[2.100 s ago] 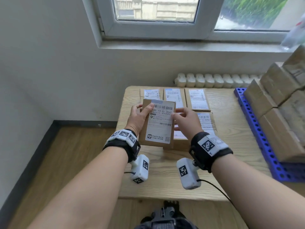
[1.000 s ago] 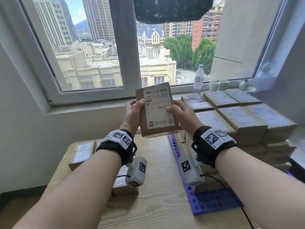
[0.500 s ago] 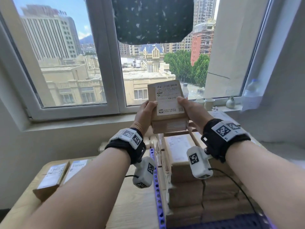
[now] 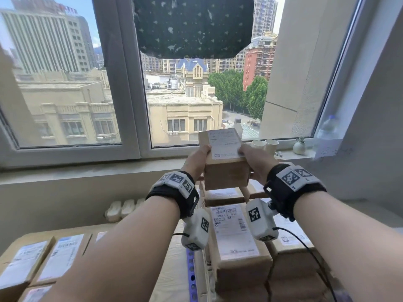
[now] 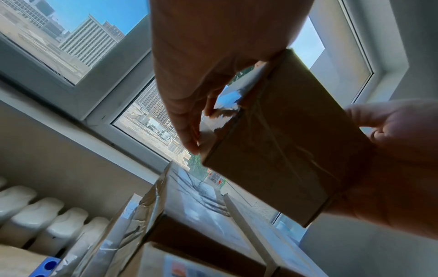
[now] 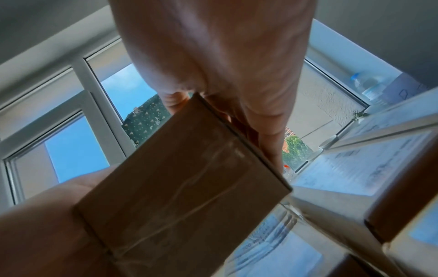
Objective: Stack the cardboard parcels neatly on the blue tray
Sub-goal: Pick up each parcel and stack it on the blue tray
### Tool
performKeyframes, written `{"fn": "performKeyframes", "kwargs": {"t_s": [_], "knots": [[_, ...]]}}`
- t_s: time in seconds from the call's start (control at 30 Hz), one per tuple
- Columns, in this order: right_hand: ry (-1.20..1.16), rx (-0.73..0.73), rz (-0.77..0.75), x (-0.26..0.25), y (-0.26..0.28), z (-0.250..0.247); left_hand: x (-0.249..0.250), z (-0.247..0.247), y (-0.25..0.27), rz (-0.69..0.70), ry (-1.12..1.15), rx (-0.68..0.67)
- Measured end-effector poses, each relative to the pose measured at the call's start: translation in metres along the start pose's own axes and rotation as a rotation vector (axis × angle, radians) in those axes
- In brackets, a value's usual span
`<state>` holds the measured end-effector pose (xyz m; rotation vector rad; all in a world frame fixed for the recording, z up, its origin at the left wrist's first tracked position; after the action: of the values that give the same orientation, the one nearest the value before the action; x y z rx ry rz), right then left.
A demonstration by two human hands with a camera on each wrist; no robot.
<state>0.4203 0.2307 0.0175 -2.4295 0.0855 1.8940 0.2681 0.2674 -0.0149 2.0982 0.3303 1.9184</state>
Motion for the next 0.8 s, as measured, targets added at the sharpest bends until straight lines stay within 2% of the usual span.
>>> {"fn": "performKeyframes", "kwargs": {"t_s": [0.2, 0.8], "knots": [[0.052, -0.075, 0.050, 0.019, -0.020, 0.005, -0.017, 0.002, -0.021, -0.108, 0.067, 0.015], [0.321, -0.188, -0.011, 0.034, -0.043, 0.000, -0.021, 0.012, -0.023, -0.136, -0.034, 0.013]]}}
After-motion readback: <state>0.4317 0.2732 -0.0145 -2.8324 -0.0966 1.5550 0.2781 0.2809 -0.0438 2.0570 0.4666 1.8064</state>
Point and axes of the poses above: each hand's wrist, its own y-axis away from the middle knuckle, its own z-axis out of the palm, x = y × z, the point moved 4 cm from there along -y, towards the middle knuckle, and after that the axes turned 14 degrees about -z, right-handed, at the moved point
